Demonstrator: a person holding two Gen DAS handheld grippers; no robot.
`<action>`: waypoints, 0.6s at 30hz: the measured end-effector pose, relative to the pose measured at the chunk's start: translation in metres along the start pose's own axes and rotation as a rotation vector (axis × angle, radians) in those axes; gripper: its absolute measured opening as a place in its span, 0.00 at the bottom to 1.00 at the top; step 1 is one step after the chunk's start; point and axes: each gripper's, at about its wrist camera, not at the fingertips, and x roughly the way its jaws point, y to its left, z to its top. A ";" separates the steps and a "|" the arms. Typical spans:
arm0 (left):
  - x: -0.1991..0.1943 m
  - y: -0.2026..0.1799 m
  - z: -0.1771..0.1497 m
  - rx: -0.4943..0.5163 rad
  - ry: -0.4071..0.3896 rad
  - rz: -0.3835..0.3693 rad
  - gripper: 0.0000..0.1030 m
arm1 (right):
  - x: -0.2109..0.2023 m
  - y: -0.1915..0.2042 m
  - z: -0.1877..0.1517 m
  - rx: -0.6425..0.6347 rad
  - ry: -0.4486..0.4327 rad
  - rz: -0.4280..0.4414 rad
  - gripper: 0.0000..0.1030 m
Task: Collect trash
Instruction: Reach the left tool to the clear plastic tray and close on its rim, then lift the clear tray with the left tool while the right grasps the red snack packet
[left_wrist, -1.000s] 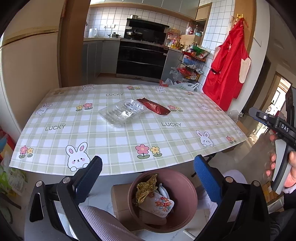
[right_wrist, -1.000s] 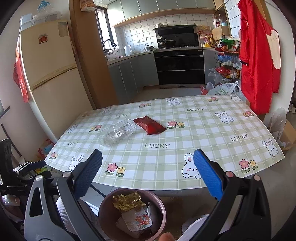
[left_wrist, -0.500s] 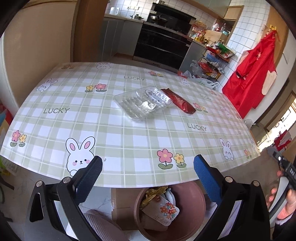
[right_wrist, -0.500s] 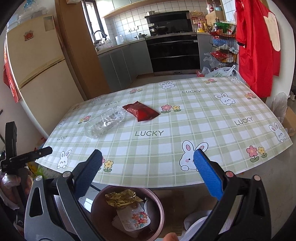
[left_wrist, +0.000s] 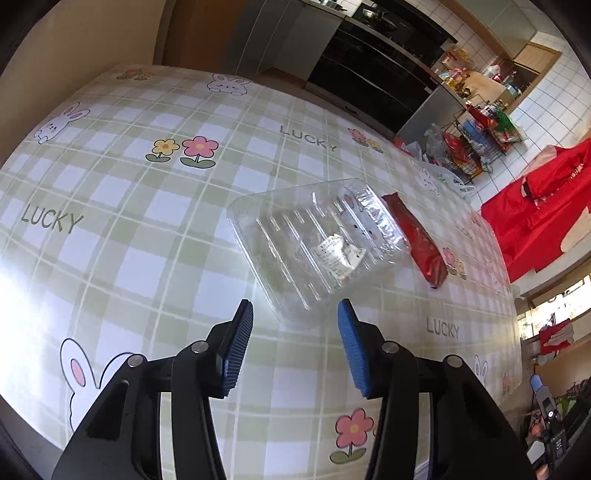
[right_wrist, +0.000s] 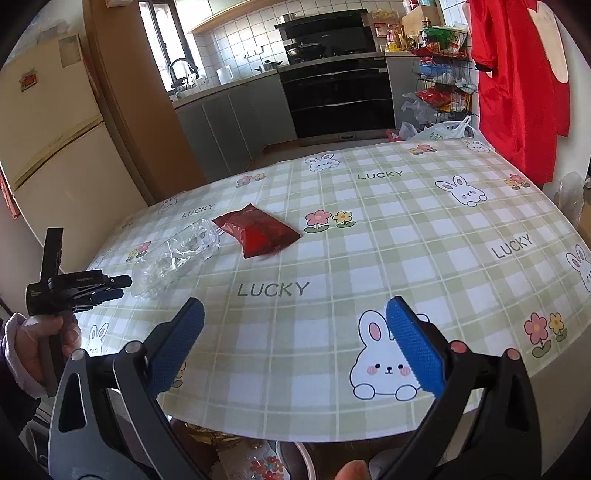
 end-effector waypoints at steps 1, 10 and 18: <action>0.007 0.003 0.003 -0.021 0.003 0.003 0.44 | 0.006 0.001 0.003 -0.004 0.003 0.006 0.95; 0.039 0.013 0.019 -0.057 -0.028 0.064 0.36 | 0.049 0.021 0.008 -0.096 0.036 -0.003 0.95; 0.042 0.013 0.022 -0.022 -0.044 0.090 0.19 | 0.083 0.032 0.027 -0.168 0.045 -0.012 0.95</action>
